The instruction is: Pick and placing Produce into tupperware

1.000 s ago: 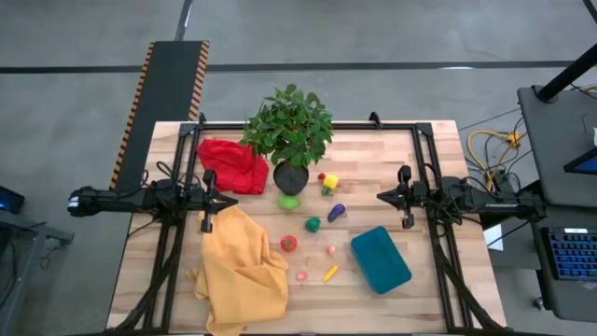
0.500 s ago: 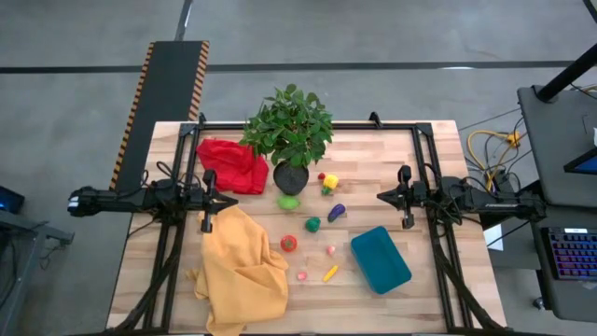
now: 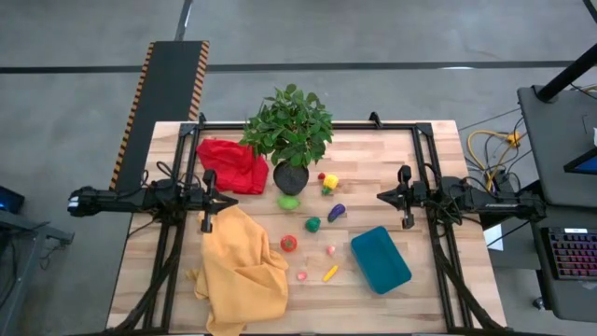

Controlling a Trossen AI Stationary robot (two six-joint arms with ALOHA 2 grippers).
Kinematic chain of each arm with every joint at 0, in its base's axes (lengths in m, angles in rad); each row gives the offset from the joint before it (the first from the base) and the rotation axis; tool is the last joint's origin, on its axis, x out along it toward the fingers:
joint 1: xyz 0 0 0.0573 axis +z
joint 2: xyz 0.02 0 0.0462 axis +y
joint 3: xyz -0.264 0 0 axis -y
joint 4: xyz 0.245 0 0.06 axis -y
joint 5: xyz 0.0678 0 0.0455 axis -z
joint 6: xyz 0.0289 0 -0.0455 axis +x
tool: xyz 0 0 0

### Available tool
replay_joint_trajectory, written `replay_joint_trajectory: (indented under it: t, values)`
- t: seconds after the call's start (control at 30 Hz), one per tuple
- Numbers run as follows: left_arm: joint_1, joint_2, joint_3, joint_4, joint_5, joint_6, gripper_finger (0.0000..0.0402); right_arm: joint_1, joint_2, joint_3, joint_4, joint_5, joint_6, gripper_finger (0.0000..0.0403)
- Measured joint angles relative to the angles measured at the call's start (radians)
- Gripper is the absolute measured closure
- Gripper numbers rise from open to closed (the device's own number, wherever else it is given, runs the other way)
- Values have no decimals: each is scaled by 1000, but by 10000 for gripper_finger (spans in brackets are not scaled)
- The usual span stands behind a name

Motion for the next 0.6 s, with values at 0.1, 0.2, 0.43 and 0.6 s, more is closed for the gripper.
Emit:
replay_joint_trajectory:
  t: [0.1,0.2,0.43,0.6]
  values:
    - [0,0,0,0,0,0,402,0,0,0,0,0,0,394]
    - [0,0,0,0,0,0,402,0,0,0,0,0,0,394]
    - [0,0,0,0,0,3,402,0,0,0,12,0,0,394]
    - [0,0,0,6,0,56,402,0,0,0,30,-1,4,394]
